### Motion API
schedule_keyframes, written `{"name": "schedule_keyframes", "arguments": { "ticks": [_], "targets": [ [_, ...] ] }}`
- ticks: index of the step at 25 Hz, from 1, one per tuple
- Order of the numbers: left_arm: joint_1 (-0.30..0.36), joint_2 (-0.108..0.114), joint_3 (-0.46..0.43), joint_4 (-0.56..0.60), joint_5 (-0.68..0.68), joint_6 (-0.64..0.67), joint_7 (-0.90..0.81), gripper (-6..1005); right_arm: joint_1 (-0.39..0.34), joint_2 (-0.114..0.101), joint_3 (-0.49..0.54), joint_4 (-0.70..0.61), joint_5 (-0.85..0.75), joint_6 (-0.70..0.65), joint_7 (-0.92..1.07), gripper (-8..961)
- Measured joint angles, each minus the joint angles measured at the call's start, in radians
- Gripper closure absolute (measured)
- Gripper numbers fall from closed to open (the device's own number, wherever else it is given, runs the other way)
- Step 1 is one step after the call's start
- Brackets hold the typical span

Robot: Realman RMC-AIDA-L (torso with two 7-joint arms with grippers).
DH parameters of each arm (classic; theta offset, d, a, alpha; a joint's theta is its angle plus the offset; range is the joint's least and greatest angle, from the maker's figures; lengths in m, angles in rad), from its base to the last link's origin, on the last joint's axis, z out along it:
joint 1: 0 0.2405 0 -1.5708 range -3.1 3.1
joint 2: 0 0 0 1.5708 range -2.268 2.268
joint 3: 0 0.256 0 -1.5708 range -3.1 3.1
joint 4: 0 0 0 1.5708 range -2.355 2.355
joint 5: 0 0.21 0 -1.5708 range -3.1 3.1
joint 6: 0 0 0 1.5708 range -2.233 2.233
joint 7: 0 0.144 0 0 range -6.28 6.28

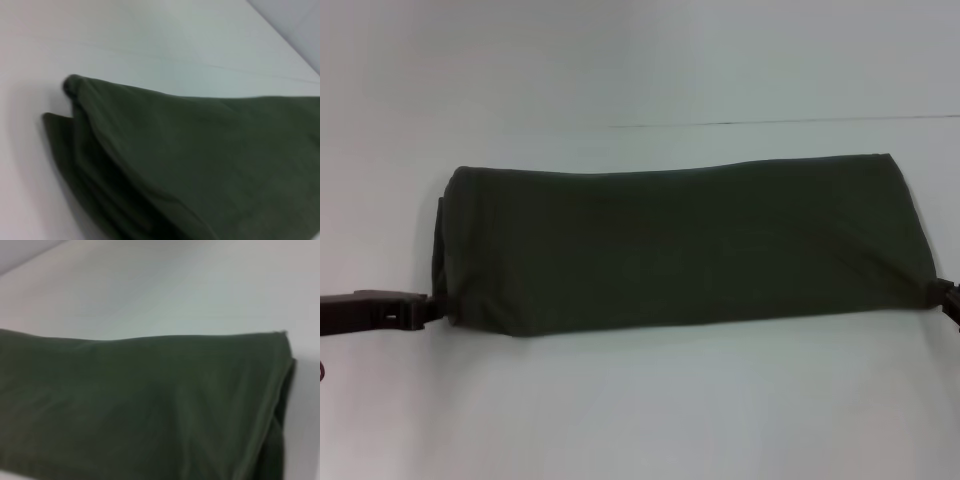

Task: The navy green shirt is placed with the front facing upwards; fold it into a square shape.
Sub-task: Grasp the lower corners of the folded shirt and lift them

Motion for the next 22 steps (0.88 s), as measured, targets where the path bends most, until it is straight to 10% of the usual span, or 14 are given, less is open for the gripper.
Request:
{"name": "schedule_keyframes", "arguments": {
  "ticks": [22],
  "targets": [
    [0.106,0.014,-0.081,0.033,0.015,0.262,0.155,975,-0.14,-0.001,0.114,-0.054,-0.004,-0.262,-0.117,932]
  ]
}}
